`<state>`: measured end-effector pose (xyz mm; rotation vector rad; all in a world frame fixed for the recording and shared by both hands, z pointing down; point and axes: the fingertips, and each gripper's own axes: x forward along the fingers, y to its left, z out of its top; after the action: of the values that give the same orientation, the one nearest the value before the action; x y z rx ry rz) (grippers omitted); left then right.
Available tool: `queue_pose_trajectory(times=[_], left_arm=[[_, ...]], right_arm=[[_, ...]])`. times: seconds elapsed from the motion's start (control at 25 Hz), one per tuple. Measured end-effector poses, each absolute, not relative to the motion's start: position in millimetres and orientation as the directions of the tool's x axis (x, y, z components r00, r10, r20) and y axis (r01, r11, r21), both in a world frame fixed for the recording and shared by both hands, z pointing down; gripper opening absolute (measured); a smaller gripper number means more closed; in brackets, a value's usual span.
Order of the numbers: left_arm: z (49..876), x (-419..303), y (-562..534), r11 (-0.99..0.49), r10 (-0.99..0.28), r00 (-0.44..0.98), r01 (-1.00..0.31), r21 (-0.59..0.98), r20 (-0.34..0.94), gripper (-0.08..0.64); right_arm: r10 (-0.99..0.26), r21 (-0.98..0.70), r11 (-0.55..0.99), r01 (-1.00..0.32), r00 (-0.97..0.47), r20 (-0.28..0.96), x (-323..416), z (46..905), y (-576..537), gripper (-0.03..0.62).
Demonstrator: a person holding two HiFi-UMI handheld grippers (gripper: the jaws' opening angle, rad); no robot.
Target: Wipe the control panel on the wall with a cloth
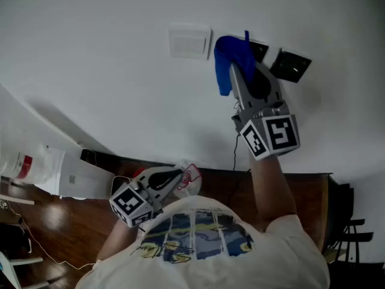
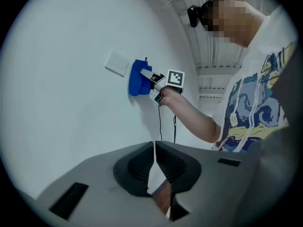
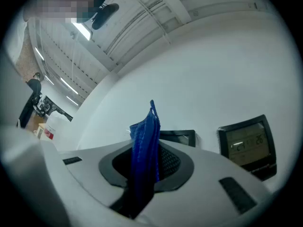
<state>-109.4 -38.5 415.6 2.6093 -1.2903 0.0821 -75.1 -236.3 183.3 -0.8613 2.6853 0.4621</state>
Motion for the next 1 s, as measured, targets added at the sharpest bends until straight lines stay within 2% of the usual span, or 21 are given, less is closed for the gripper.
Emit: queue_pose_trajectory(times=[1.0], left_arm=[[415.6,-73.7,-57.1,-0.639,-0.729,0.665,-0.747,0.187,0.165,0.008]], right_arm=[[-0.655,0.182,0.639,-0.747,-0.652,-0.381,26.7,182.5,-274.2,0.097]])
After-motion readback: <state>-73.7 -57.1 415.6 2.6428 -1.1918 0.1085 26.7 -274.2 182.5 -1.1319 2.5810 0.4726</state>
